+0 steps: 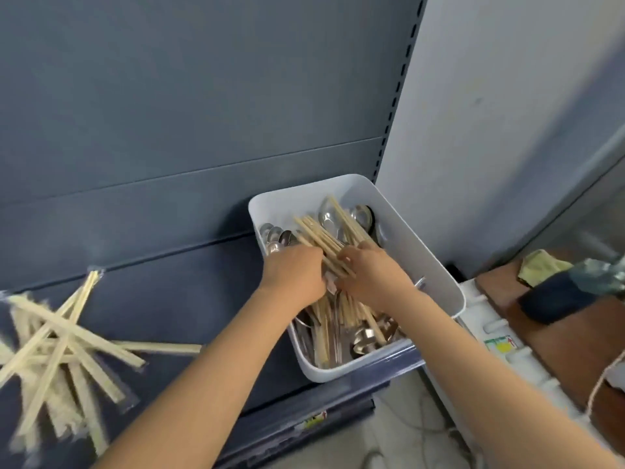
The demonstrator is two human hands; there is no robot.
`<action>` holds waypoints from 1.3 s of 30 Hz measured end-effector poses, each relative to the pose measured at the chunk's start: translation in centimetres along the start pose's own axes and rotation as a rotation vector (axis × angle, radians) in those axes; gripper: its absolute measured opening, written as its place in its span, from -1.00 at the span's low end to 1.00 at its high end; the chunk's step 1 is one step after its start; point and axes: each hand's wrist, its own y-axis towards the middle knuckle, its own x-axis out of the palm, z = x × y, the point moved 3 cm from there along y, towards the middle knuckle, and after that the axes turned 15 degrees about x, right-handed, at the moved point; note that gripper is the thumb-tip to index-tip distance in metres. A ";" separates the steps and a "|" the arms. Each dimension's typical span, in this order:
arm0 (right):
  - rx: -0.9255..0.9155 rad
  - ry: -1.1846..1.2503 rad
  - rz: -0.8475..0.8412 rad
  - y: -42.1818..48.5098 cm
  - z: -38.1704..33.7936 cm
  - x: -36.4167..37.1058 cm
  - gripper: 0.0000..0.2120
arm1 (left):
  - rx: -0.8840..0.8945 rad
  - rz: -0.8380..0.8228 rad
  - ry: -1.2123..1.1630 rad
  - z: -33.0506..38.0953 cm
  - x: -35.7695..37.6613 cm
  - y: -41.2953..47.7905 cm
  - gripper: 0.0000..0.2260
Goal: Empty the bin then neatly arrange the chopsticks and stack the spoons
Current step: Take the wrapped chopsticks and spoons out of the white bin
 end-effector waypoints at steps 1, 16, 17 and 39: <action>-0.051 -0.020 -0.025 0.8 0.4 0.2 -0.70 | -0.046 -0.054 -0.010 0.4 0.6 0.6 -0.76; -0.146 0.166 -0.202 7.1 3.2 0.2 -0.75 | -0.383 0.011 -0.314 1.1 3.7 2.1 -0.60; -0.134 0.186 -0.214 7.1 3.3 0.1 -0.73 | -0.387 -0.011 -0.321 1.0 3.8 2.2 -0.58; 0.012 0.145 -0.262 7.1 3.2 0.5 -0.68 | -0.583 0.860 -1.109 0.4 1.0 1.1 -0.84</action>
